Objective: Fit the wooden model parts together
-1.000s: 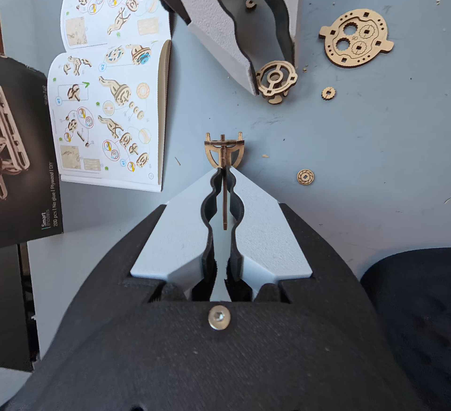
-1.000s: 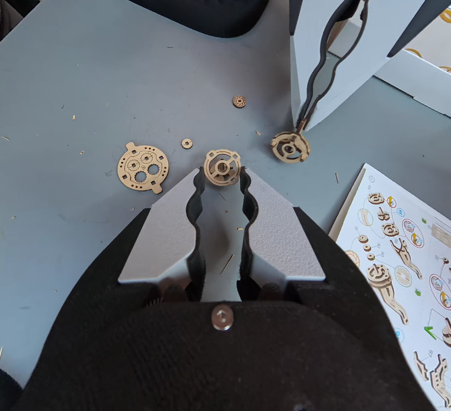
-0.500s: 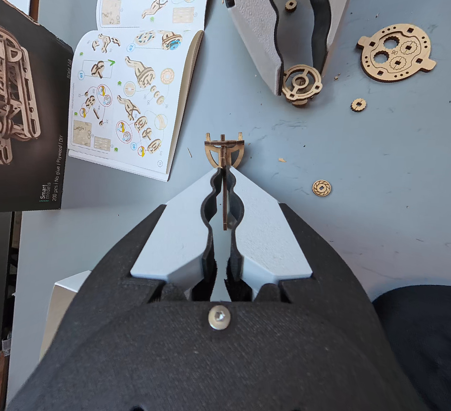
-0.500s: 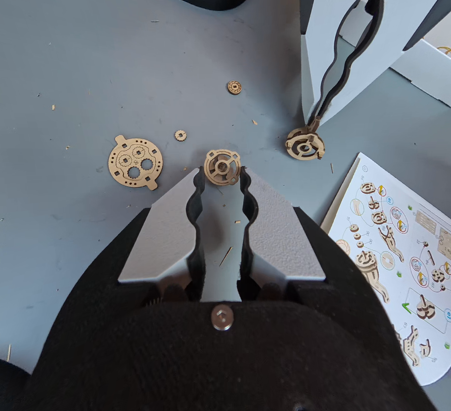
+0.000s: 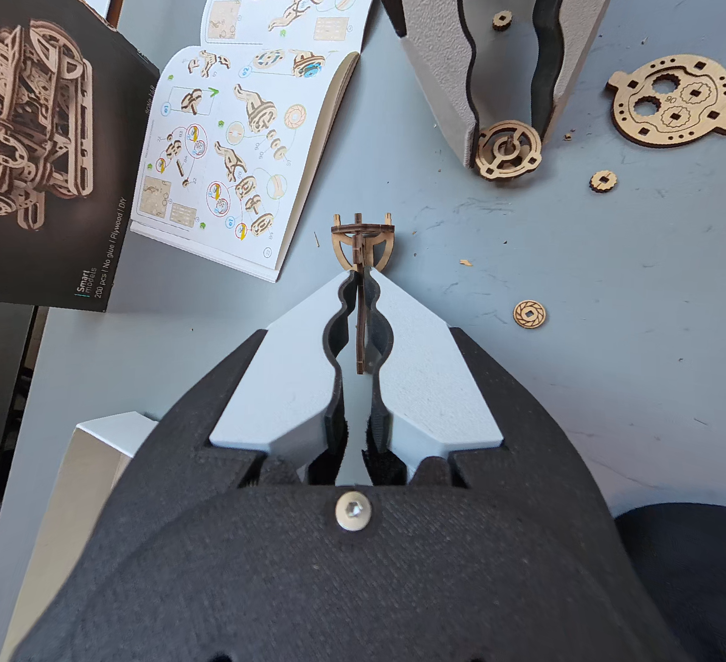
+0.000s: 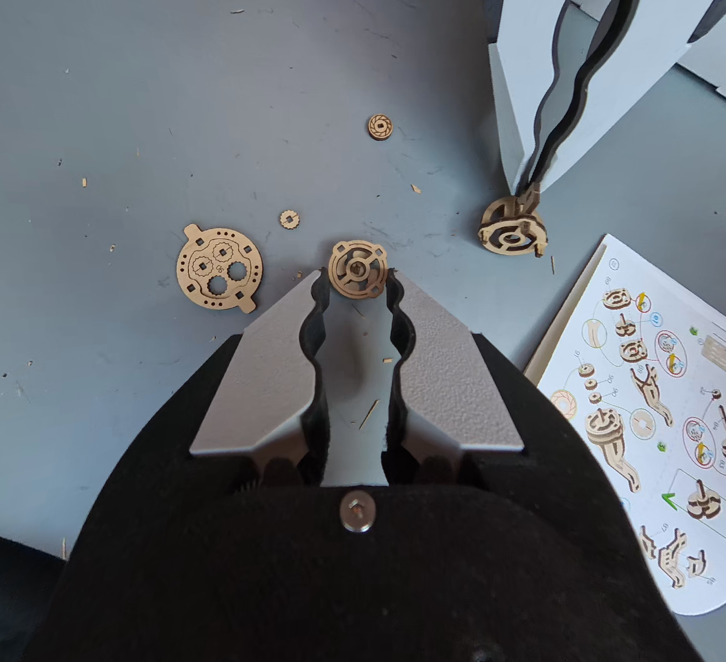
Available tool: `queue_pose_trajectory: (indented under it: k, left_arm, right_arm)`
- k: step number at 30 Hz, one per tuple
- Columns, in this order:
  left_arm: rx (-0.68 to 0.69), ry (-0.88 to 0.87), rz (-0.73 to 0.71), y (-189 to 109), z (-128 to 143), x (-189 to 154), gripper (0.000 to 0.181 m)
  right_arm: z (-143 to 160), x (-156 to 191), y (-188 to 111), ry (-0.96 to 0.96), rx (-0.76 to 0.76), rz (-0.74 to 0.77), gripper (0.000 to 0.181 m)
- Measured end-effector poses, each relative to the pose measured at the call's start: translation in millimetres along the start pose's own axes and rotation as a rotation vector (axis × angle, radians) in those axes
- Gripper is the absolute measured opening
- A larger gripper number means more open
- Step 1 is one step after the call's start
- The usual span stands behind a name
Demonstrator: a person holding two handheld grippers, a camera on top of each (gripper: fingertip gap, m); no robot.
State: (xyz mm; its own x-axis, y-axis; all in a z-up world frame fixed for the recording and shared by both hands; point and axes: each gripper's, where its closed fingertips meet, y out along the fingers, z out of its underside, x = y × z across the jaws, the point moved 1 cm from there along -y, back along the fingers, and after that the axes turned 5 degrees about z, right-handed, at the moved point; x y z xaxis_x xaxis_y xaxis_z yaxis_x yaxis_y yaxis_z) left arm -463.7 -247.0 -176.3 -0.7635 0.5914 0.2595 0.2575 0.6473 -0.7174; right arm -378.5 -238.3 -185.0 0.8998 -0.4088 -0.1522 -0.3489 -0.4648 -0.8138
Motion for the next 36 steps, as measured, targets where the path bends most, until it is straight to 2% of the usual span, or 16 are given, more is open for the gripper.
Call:
queue_pose_trajectory:
  k: [1, 5, 13, 18, 23, 27, 31, 33, 36]
  left_arm:
    - [0.008, 0.001, -0.004, 0, 1, 0, 0.001]
    - [0.067, 0.027, -0.030, 4, 8, 1, 0.001]
    - [0.082, 0.027, -0.062, 5, 10, 4, 0.001]
    - [0.090, -0.001, -0.079, 2, 10, 7, 0.014]
    - [-0.008, -0.011, -0.106, -13, -7, 11, 0.023]
    - [-0.018, -0.013, -0.146, -33, -19, 12, 0.029]
    - [-0.081, -0.017, -0.113, -45, -39, -6, 0.027]
    - [-0.119, -0.030, -0.017, -39, -51, -28, 0.027]
    - [-0.100, -0.020, 0.067, -20, -56, -52, 0.031]
  right_arm:
    - [0, 0, 0, -0.001, 0.000, -0.001, 0.028]
    - [1, 1, 0, 0.018, 0.000, -0.022, 0.028]
    - [2, 0, -2, -0.001, 0.018, -0.009, 0.028]
    - [3, 0, -1, -0.008, 0.009, -0.009, 0.029]
    - [2, 1, -1, -0.005, 0.006, -0.011, 0.029]
    - [2, 2, 0, -0.008, 0.015, -0.013, 0.029]
    - [2, 1, -1, -0.010, 0.011, -0.010, 0.029]
    - [2, 0, -1, -0.007, 0.007, -0.007, 0.029]
    - [2, 0, -1, 0.003, 0.010, -0.012, 0.029]
